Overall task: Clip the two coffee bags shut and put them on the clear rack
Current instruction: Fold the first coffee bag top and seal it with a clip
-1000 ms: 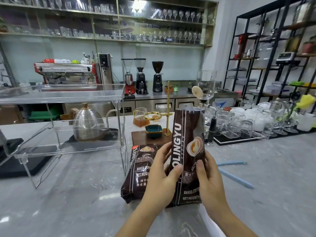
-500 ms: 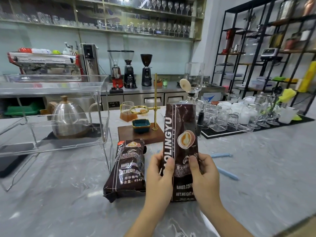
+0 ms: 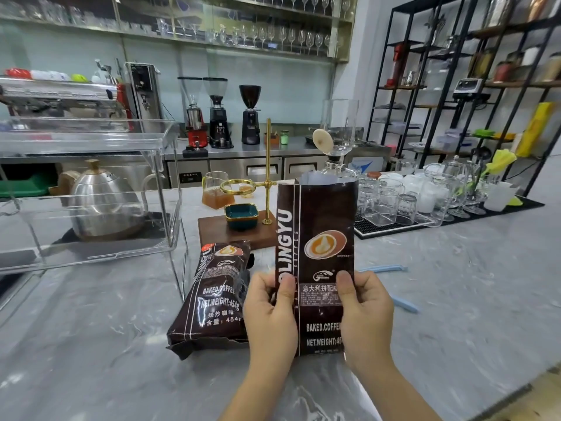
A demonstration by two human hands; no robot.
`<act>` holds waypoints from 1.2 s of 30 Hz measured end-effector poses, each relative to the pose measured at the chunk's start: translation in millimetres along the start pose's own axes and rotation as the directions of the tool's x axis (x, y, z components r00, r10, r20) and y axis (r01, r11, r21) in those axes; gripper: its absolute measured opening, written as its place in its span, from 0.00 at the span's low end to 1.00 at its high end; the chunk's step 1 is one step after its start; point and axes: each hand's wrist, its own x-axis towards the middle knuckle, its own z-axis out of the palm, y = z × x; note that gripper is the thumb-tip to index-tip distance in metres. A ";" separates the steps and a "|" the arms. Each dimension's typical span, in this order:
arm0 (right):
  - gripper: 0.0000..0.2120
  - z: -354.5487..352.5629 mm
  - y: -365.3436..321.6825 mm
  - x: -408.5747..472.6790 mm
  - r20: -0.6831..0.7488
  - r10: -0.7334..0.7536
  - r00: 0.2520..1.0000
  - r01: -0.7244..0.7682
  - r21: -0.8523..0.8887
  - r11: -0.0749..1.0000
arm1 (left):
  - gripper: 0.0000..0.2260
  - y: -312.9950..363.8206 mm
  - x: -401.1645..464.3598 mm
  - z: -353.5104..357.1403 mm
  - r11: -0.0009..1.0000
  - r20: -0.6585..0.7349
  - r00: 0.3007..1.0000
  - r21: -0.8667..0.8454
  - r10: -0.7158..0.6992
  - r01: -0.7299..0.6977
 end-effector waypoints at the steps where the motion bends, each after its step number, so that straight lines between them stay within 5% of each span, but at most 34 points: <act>1: 0.06 -1.3 -2.0 -0.5 0.021 0.015 1.000 -0.015 0.028 1.000 | 0.12 1.4 0.1 -1.5 1.000 0.024 1.000 -0.013 -0.002 0.002; 12: 0.04 -22.2 -21.0 10.4 0.295 0.056 0.954 -0.112 0.178 0.978 | 0.07 18.4 -1.8 -13.8 0.995 0.269 0.963 -0.098 0.010 0.017; 18: 0.17 -30.5 -24.1 16.5 0.338 0.118 0.934 -0.215 0.263 0.941 | 0.15 29.0 -3.6 -20.3 0.977 0.269 0.962 -0.193 -0.037 0.092; 24: 0.10 -32.1 -24.7 21.6 0.406 0.222 0.887 -0.322 0.197 0.926 | 0.06 38.0 4.7 -27.6 0.954 0.393 0.909 -0.195 -0.138 0.229; 32: 0.12 -42.5 -17.6 22.6 0.395 0.202 0.896 -0.264 0.111 0.958 | 0.11 38.3 4.5 -31.7 0.998 0.459 0.888 -0.052 -0.005 0.032; 36: 0.12 -43.2 -17.6 17.0 0.339 0.075 0.938 -0.120 0.112 0.986 | 0.11 37.7 -1.4 -28.9 0.989 0.324 0.935 -0.013 0.144 -0.148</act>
